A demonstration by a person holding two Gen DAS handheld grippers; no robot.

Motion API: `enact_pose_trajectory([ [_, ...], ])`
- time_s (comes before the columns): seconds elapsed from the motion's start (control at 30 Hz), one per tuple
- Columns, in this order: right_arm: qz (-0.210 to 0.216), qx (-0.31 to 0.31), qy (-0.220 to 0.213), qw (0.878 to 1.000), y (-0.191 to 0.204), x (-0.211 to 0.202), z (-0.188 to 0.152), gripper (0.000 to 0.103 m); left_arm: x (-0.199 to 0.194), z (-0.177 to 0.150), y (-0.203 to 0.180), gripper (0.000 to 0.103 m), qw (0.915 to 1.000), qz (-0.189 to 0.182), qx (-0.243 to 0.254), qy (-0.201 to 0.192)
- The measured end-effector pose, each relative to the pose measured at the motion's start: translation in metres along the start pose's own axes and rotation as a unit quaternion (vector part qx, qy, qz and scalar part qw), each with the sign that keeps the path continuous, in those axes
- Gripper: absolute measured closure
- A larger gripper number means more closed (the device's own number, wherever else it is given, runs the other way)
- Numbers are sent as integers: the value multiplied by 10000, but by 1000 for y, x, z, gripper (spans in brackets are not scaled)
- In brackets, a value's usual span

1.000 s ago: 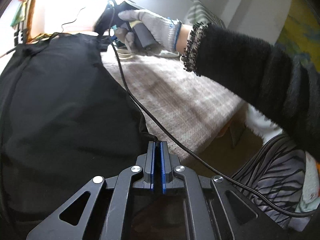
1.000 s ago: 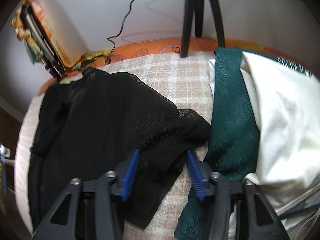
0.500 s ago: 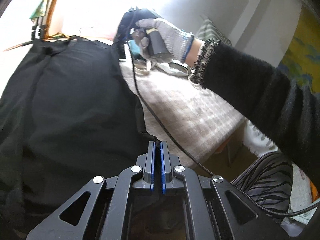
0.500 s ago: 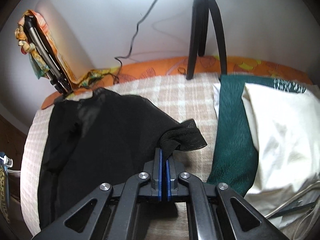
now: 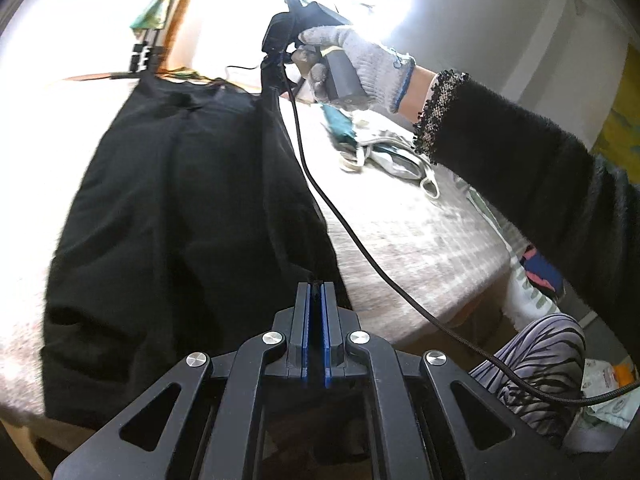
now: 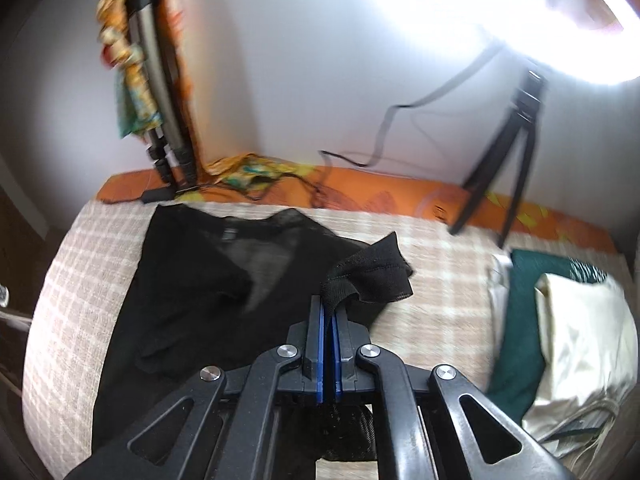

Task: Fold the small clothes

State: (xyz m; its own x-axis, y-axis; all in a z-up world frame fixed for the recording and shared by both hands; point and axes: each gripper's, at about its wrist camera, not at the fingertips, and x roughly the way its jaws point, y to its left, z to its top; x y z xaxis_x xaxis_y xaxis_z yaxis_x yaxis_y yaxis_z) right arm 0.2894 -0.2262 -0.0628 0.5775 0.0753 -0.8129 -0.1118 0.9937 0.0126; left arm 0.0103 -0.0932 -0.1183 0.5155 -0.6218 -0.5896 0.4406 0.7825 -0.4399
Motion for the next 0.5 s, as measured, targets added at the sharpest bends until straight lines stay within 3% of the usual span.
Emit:
enact_pose_trajectory([
  [0.23, -69, -500, 136, 9986, 62, 23, 2, 102, -5, -5, 20, 100, 9997, 153, -204, -44],
  [0.5, 77, -494, 171, 9986, 86, 44, 5, 102, -11, -15, 29, 100, 9991, 298, -276, -72],
])
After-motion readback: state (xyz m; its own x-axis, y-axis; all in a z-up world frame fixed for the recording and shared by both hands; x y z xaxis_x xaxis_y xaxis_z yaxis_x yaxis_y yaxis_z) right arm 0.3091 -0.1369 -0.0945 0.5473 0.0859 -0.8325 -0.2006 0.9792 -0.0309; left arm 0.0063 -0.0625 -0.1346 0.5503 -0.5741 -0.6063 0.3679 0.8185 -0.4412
